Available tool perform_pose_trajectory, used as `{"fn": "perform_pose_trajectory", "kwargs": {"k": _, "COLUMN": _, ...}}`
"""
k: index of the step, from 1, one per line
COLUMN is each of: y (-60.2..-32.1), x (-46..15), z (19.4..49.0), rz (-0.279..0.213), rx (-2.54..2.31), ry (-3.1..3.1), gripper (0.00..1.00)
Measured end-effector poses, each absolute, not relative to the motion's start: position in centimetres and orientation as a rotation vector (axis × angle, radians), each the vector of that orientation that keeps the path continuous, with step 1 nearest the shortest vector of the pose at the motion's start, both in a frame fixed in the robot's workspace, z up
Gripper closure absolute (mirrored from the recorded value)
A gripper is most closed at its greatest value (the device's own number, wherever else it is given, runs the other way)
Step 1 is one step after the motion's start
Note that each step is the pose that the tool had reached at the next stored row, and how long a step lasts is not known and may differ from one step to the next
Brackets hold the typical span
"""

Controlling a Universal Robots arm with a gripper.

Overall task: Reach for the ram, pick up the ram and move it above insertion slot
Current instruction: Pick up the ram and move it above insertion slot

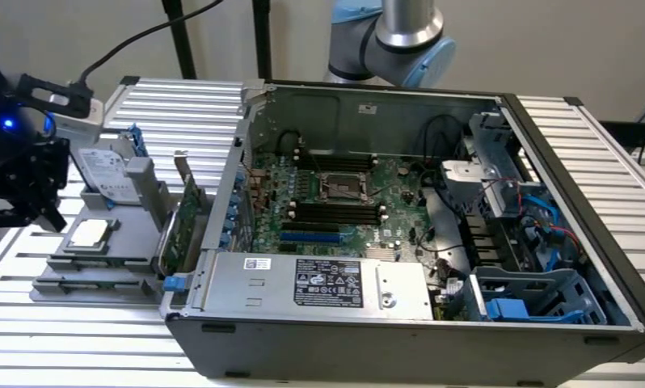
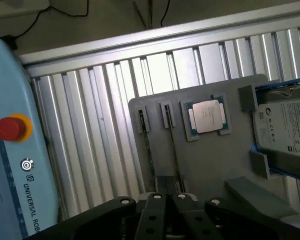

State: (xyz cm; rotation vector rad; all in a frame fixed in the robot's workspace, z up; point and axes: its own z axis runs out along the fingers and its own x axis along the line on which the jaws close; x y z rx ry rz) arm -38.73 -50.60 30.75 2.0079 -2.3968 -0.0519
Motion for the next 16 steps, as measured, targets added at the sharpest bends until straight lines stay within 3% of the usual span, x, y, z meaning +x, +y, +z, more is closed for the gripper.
{"fn": "perform_pose_trajectory", "kwargs": {"k": 16, "y": -50.49, "x": -38.73, "z": 30.06, "rz": -0.042, "rx": 2.217, "ry": -2.201, "gripper": 0.88}}
